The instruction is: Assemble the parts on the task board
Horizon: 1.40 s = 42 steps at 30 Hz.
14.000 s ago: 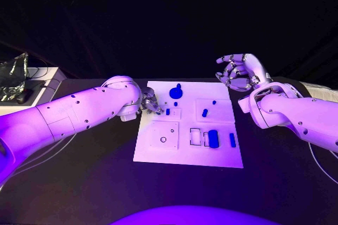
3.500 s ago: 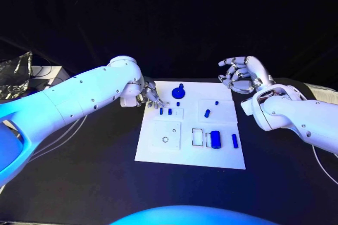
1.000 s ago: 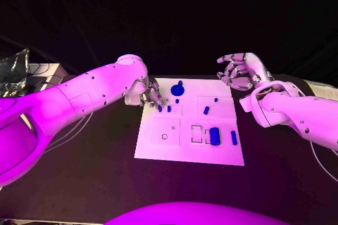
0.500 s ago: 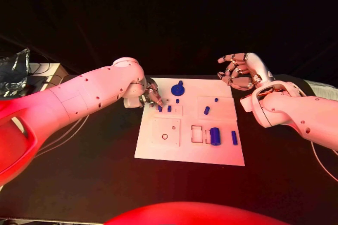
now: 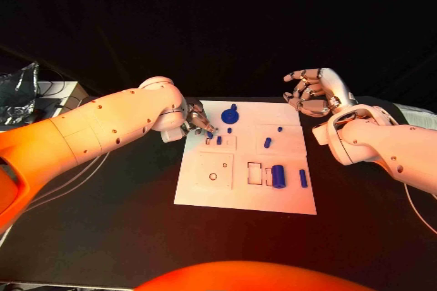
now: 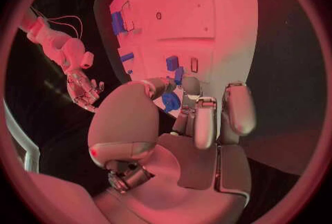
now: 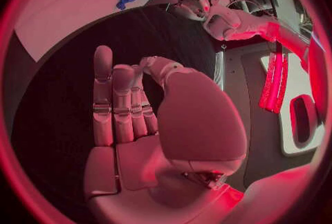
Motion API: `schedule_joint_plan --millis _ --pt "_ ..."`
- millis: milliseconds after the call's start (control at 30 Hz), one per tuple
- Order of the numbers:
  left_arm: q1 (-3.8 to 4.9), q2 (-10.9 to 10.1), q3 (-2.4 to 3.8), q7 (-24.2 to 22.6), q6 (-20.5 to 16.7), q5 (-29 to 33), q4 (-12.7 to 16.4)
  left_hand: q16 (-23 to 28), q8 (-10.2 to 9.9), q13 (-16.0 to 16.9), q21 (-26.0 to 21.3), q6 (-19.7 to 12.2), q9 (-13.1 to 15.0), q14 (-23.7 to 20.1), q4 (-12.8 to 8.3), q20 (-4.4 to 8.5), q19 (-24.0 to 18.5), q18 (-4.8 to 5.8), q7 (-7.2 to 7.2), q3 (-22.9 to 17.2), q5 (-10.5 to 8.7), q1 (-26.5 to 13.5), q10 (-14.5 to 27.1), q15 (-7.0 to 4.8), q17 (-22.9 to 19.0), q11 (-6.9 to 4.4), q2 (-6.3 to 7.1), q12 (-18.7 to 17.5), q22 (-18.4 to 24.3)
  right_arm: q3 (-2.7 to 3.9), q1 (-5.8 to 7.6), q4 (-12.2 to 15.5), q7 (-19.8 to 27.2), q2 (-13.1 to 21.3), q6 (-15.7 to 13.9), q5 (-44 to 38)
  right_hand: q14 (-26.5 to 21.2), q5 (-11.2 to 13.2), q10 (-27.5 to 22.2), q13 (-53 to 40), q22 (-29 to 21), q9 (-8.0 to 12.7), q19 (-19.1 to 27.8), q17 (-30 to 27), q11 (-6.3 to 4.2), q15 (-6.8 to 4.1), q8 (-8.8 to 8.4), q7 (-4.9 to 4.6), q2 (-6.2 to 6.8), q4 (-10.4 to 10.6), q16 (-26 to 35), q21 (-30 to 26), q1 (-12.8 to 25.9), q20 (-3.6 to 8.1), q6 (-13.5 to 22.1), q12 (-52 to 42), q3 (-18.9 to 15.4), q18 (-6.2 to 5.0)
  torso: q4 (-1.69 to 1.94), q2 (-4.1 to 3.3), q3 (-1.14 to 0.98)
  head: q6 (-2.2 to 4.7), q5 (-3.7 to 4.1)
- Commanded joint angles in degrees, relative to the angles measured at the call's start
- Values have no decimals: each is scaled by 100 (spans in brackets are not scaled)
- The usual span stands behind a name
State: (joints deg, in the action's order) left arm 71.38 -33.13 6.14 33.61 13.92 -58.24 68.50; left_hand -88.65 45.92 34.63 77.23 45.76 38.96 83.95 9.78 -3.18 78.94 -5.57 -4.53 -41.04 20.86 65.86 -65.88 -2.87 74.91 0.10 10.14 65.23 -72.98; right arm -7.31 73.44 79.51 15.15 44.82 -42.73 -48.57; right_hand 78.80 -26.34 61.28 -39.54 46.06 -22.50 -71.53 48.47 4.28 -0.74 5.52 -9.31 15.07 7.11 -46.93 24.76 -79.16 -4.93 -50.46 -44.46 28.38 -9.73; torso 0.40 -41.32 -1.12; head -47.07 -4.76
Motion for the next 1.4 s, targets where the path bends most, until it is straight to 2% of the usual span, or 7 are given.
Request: schedule_joint_plan --millis 33,233,433,633,867,1133,1400 --pt "-7 -45 5 -123 -365 67 125 -35 25 8 31 47 201 529 -1038 10 33 106 2 -1024 32 8 -61 -46 1291 -9 54 26 -11 2 -2 -1 46 6 48 -27 35 -23 -41 8 0 -9 -42 8 -12 12 21 -28 4 39 21 -38 66 -2 3 -27 2 -60 3 0 1 3 -1" --pt "-17 -157 1 -162 -537 -164 337 -38 22 13 42 60 199 532 -1045 15 43 110 6 -1039 33 7 -77 -51 1299 -14 62 24 -24 2 -2 2 48 15 46 -24 35 -23 -41 8 0 -9 -42 8 -12 12 21 -28 4 39 21 -38 66 -2 3 -27 2 -60 -5 0 -6 3 -6" --pt "-85 -332 -29 -219 -826 -549 606 -45 18 23 50 78 195 538 -1051 20 51 112 12 -1056 32 3 -99 -55 1314 -19 75 24 -33 2 -2 9 46 37 44 -22 35 -23 -41 8 0 -9 -42 8 -12 12 21 -28 4 39 21 -38 66 -2 3 -27 2 -60 5 6 -6 0 -5" --pt "-235 -562 -92 -305 -1318 -931 919 -45 11 30 78 110 189 540 -1053 29 78 121 22 -1086 26 -6 -136 -64 1315 -29 95 19 -68 2 -2 12 53 52 34 -21 36 -26 -44 11 -3 -11 -42 9 -13 12 21 -26 3 42 32 -44 77 -3 4 -32 4 -61 22 17 -5 -3 7" --pt "-450 -766 -119 -425 -1868 -1312 1217 -39 -3 22 109 151 178 537 -1056 44 108 130 37 -1136 21 -15 -180 -79 1304 -44 127 -1 -105 2 -2 8 70 64 24 -21 36 -26 -44 11 -3 -11 -42 9 -13 12 21 -26 3 42 32 -44 77 -3 4 -32 4 -61 49 41 -4 -16 24" --pt "-596 -799 -127 -552 -2232 -1558 1319 -35 -17 28 138 189 169 537 -1051 57 137 139 50 -1182 17 -24 -228 -93 1299 -57 160 -14 -141 2 -7 7 80 69 22 -21 36 -29 -48 13 -5 -11 -42 12 -15 10 20 -25 6 36 38 -48 75 -3 5 -35 7 -62 35 33 1 -6 26" --pt "-677 -759 -139 -652 -2373 -1720 1328 -35 -21 26 144 199 166 537 -1049 61 143 141 54 -1193 15 -27 -239 -97 1299 -61 169 -19 -148 2 -13 11 83 80 24 -18 36 -29 -48 13 -5 -11 -42 12 -15 10 20 -25 6 36 38 -48 75 -3 5 -35 7 -62 36 24 -7 -13 35"
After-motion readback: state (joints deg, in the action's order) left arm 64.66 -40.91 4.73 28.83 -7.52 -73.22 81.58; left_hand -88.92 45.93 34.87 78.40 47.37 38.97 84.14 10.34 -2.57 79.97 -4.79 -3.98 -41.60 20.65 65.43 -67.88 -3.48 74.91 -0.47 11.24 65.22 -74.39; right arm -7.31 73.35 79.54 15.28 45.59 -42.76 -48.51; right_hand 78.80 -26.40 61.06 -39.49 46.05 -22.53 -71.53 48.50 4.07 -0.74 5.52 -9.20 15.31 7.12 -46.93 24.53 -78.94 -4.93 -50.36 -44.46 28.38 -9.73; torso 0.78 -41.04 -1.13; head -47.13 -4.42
